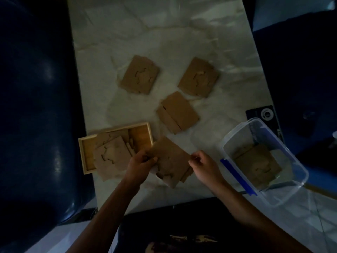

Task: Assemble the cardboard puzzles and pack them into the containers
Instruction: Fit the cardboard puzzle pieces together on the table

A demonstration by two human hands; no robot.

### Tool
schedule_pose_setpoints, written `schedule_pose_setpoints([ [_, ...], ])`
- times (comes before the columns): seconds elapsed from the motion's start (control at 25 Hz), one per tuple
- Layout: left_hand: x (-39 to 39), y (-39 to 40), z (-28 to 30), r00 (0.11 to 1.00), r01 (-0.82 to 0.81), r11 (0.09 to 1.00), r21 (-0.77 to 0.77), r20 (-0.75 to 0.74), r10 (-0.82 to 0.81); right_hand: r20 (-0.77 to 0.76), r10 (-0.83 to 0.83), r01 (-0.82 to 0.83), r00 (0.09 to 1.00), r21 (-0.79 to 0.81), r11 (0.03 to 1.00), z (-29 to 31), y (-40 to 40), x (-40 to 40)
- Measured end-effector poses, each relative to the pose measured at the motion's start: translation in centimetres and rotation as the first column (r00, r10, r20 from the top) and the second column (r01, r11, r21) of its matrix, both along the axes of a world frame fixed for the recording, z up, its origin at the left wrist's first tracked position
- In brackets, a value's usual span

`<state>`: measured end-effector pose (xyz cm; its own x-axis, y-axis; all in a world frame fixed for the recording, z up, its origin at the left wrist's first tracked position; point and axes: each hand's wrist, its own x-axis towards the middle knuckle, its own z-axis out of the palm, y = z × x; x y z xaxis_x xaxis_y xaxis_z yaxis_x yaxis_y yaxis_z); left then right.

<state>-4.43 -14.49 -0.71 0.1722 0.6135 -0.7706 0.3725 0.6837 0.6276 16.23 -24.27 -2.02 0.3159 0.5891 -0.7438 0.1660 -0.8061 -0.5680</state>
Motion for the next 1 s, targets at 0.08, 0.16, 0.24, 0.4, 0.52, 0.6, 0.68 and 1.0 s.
schedule_pose_setpoints([
  [0.08, 0.0, -0.1, -0.2, 0.994, 0.082, 0.996, 0.045, -0.072, -0.079, 0.025, 0.091, -0.091, 0.996, 0.022, 0.996, 0.4, 0.1, -0.2],
  [0.16, 0.2, -0.3, 0.0, 0.983, 0.146, 0.983, 0.111, -0.127, -0.131, 0.073, 0.128, -0.134, 0.989, 0.094, 0.986, 1.1, 0.9, -0.7],
  [0.24, 0.3, -0.5, 0.4, 0.962, 0.256, 0.937, 0.235, -0.153, -0.225, 0.085, 0.186, -0.198, 0.979, 0.163, 0.967, 2.0, 2.0, -1.1],
  [0.4, 0.4, -0.6, 1.3, 0.885, 0.466, 0.793, 0.393, -0.204, -0.419, -0.037, 0.357, -0.346, 0.933, 0.171, 0.922, 3.4, 4.7, -0.6],
  [0.52, 0.6, -0.3, 1.6, 0.843, 0.537, 0.729, 0.424, -0.227, -0.488, 0.014, 0.433, -0.428, 0.901, 0.180, 0.886, 3.8, 5.7, -0.3],
  [0.6, 0.7, -0.3, 1.6, 0.827, 0.558, 0.719, 0.414, -0.206, -0.523, 0.043, 0.481, -0.479, 0.876, 0.196, 0.856, 4.0, 6.0, -0.5],
  [0.68, 0.8, -0.4, 1.6, 0.830, 0.555, 0.727, 0.404, -0.204, -0.520, 0.056, 0.513, -0.513, 0.857, 0.188, 0.837, 4.0, 6.0, -0.5],
  [1.0, -0.2, -0.3, 0.8, 0.955, 0.261, 0.944, 0.202, -0.194, -0.222, 0.028, 0.294, -0.293, 0.955, 0.205, 0.934, 3.7, 4.6, -0.3],
])
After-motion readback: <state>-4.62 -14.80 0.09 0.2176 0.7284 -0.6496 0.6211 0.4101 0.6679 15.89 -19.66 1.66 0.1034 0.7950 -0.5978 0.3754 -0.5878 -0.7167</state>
